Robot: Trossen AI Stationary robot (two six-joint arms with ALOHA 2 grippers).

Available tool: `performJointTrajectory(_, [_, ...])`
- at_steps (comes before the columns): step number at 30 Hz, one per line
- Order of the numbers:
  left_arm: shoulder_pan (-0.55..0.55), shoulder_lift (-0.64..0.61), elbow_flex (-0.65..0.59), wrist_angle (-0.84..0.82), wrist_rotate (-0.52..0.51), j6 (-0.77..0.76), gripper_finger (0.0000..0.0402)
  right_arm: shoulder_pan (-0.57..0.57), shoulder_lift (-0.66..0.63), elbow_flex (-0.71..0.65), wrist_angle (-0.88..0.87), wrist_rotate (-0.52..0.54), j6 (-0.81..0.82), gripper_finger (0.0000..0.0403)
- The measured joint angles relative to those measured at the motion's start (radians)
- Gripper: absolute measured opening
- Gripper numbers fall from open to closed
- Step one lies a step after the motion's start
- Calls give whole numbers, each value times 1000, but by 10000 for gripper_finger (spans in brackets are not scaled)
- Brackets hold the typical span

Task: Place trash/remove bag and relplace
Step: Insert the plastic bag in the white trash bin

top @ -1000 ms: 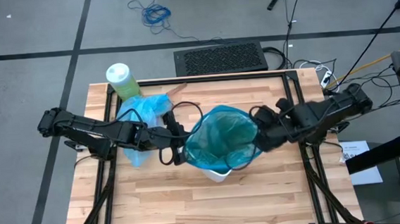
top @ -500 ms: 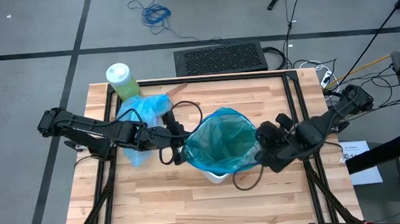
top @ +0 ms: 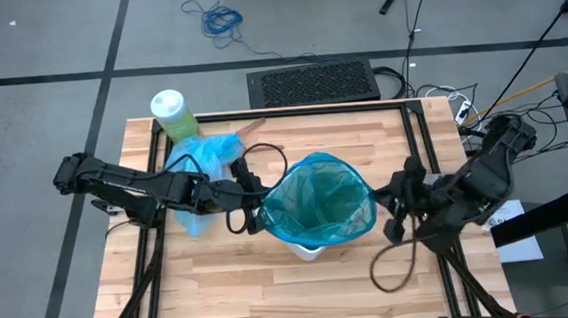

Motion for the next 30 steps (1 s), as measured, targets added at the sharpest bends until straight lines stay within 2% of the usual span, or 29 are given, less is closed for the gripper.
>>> performJointTrajectory(3, [0,0,0,1,0,0,0,-1,1,7,245,-11,-251,0])
performJointTrajectory(5, [0,0,0,1,0,0,0,-31,19,9,391,-61,-399,0])
performJointTrajectory(7, [0,0,0,1,0,-1,0,-74,45,8,462,-113,-486,0])
performJointTrajectory(11, [0,0,0,1,0,-1,0,-183,101,7,466,-219,-514,0])
performJointTrajectory(16, [0,0,0,0,0,-1,0,-264,161,7,566,-464,-584,0])
performJointTrajectory(19, [0,0,0,0,0,-1,0,-285,186,7,600,-568,-595,0])
performJointTrajectory(26, [0,0,0,0,0,-2,0,-294,219,6,651,-677,-618,0])
performJointTrajectory(30, [0,0,0,0,0,-2,0,-288,219,7,669,-684,-622,0])
